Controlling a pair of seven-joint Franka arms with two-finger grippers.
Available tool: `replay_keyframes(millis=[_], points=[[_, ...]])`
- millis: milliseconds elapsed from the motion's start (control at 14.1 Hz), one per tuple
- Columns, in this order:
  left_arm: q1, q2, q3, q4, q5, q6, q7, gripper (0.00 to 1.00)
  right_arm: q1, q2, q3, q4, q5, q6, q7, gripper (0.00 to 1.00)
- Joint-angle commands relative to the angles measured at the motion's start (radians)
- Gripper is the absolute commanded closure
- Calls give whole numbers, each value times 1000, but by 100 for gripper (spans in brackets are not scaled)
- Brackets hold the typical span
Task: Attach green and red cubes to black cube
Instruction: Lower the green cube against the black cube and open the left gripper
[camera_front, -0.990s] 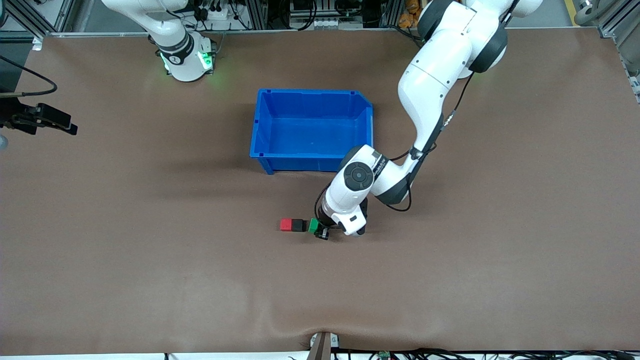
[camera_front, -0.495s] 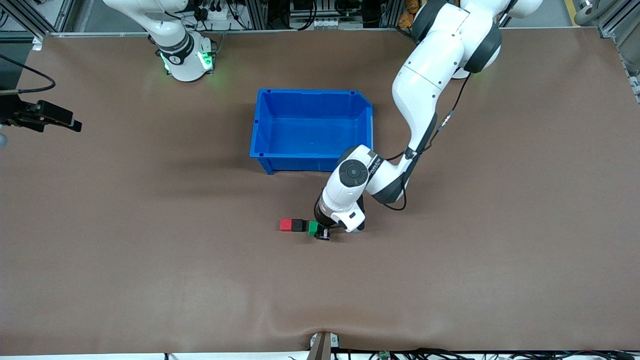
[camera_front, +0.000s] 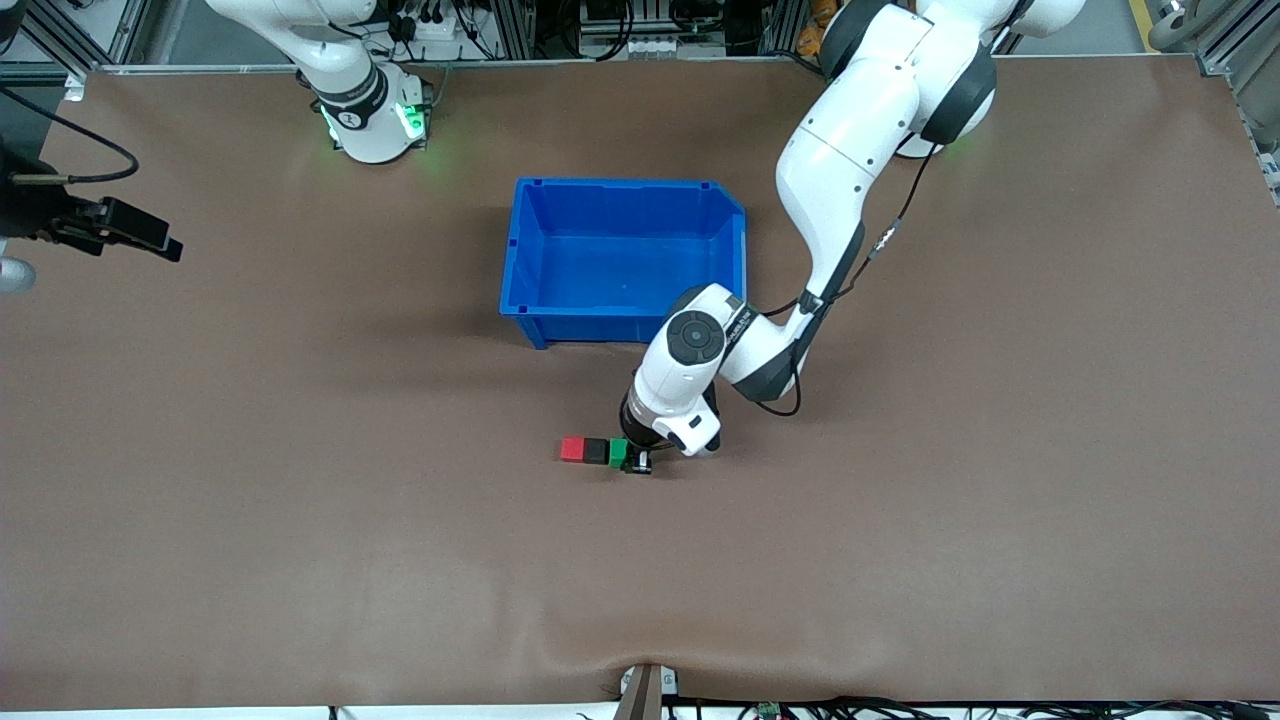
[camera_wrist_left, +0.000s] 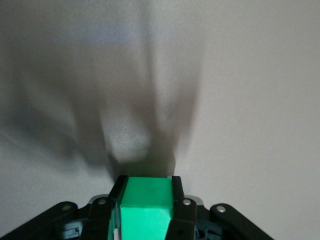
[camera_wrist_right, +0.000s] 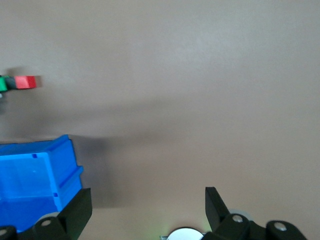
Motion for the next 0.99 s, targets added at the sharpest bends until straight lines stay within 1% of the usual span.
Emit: replay_keyframes(millis=[0,212,495,566,778,920], points=[[-24,37,22,41,-9,0,-27,100,-24,8,3,97,11,-99,-8,0],[-22,34,23,38,-10,-29,-55,100,-18,5,6,103,2,-116,-14,0],[-22,25,22,38,-9,-159,-58,100,-12,-1,10,87,1,-83,-17,0],[-22,22,22,38,-10,-167,-58,100,-9,-6,12,76,-2,-80,-22,0],[-15,8,25,35,-6,-221,-55,100,25,-6,12,74,-60,-66,-80,0],[-13,3,23,33,-4,-265,-50,100,21,-4,9,71,-61,-67,-81,0]])
